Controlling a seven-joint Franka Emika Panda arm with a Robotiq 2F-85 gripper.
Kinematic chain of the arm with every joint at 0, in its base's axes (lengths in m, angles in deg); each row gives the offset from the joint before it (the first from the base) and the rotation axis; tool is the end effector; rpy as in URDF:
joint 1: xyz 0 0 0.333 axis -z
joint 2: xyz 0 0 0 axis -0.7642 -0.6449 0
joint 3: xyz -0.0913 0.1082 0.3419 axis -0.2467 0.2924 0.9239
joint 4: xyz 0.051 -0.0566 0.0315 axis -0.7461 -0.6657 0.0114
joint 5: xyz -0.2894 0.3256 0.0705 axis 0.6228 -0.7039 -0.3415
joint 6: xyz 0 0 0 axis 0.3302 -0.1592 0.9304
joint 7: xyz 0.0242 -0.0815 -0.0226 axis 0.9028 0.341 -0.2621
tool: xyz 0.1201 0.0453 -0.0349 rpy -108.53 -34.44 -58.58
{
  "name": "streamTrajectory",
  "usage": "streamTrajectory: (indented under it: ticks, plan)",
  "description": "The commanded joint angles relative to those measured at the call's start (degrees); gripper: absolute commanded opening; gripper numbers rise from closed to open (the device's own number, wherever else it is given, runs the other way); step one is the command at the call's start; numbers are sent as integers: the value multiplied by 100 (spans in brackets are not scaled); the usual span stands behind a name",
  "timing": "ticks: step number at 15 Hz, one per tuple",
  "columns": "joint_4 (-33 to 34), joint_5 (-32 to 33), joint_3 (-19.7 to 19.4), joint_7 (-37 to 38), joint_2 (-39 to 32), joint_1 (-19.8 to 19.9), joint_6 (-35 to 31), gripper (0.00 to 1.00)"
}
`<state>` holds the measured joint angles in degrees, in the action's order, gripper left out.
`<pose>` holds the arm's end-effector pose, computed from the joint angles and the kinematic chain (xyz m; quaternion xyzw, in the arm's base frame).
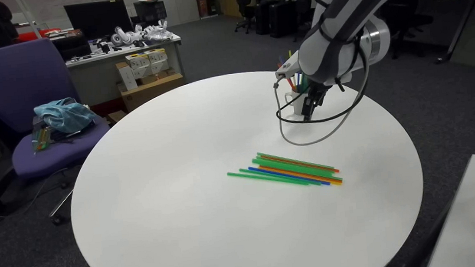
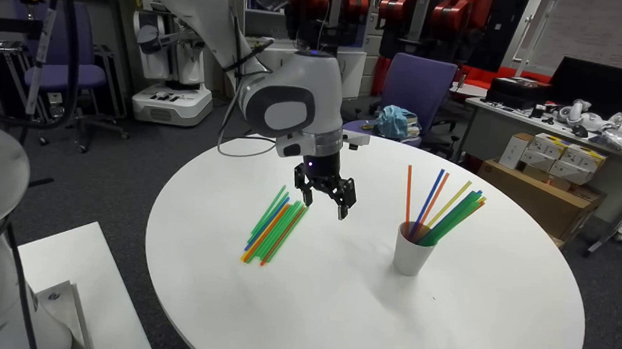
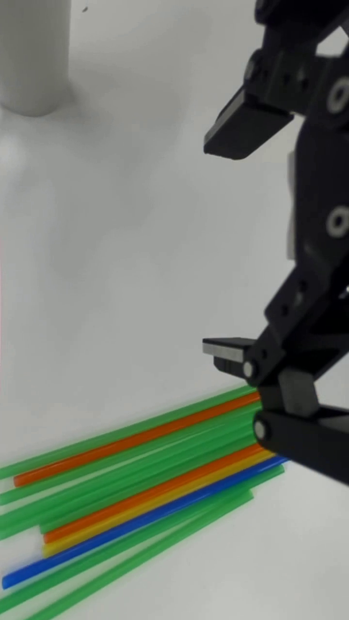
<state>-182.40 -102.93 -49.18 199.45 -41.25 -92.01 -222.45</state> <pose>0.5668 -0.0702 0.2390 -0.0968 0.9901 -0.0627 0.0798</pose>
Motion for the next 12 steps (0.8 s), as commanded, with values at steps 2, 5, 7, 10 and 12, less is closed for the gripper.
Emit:
streamTrajectory:
  ticks: [2,5,7,10,12]
  plan:
    - [587,313,-666,123,349,-561,1433,100]
    - [816,543,-762,98,491,-664,1876,100]
    - [768,1103,103,28,823,131,1603,100]
    - [832,890,-91,74,451,-118,1612,100]
    - [832,942,4,71,525,2,1612,100]
